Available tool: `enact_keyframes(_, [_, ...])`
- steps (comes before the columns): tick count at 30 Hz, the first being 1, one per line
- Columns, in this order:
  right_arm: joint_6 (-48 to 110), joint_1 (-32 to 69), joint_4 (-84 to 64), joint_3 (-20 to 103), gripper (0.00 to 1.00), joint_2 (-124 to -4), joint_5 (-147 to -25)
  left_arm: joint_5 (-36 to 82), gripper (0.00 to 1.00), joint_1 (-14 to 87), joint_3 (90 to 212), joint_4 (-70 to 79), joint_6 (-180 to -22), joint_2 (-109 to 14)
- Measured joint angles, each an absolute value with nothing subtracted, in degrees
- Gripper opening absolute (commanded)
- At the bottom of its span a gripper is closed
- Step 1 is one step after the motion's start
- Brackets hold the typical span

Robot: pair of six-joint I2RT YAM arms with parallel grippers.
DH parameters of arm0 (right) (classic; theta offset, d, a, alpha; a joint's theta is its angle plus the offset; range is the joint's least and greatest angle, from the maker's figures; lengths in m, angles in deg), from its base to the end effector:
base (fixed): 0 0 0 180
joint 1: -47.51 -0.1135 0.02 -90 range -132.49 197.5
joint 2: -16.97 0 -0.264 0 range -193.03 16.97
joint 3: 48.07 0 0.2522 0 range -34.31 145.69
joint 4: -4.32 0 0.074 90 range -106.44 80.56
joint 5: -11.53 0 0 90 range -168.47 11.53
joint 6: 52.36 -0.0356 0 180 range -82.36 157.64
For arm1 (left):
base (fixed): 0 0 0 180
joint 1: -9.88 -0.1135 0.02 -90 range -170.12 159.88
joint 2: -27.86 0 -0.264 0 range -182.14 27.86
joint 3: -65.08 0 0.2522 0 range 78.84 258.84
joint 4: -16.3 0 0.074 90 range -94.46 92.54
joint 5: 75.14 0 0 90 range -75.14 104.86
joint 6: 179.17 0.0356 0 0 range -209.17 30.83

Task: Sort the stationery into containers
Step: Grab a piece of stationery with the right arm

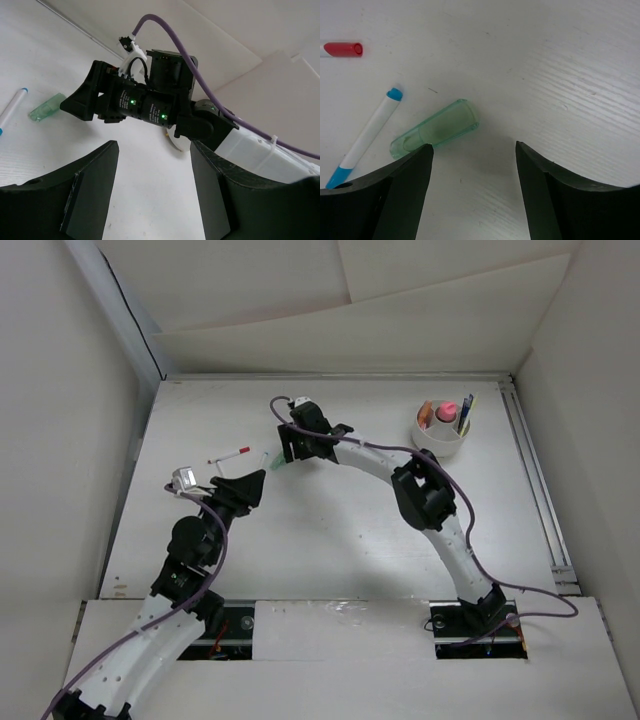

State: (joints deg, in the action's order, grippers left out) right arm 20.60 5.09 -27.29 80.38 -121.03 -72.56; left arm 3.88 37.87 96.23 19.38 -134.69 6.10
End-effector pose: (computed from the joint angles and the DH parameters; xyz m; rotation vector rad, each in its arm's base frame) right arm 0.4065 0.3665 0.1763 -0.4566 2.2753 0.4184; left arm 0.1180 -0.0550 0.2760 -0.3821 1.3694 -0.9432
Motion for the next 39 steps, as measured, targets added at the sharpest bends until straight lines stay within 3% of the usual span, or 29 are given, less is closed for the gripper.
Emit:
enact_keyframes(14, [18.24, 3.56, -27.84, 89.15, 0.79, -127.56, -74.18, 5.1, 0.56, 37.87, 96.21, 19.43, -134.82, 3.24])
enact_keyframes(15, [18.24, 3.54, -27.79, 89.78, 0.73, -127.91, -73.94, 5.17, 0.56, 37.87, 96.21, 19.43, -134.86, 3.24])
enact_keyframes(17, [18.09, 3.52, -27.88, 90.61, 0.72, -128.54, -73.54, 5.21, 0.56, 37.87, 96.21, 19.43, -134.93, 3.24])
enact_keyframes(18, [18.07, 3.52, -27.86, 90.92, 0.63, -128.72, -73.06, 5.23, 0.56, 37.87, 96.21, 19.43, -134.93, 3.24])
enact_keyframes(21, [17.94, 3.45, -28.16, 91.4, 0.57, -129.05, -71.99, 5.23, 0.56, 37.87, 96.21, 19.43, -134.95, 3.24])
enact_keyframes(25, [17.81, 3.19, -28.75, 93.76, 0.38, -130.53, -70.81, 5.28, 0.56, 37.87, 96.21, 19.43, -134.97, 3.24])
enact_keyframes(39, [21.83, 2.8, -26.52, 86.33, 0.21, -125.83, -65.7, 5.37, 0.56, 37.87, 96.21, 19.4, -134.99, 4.0])
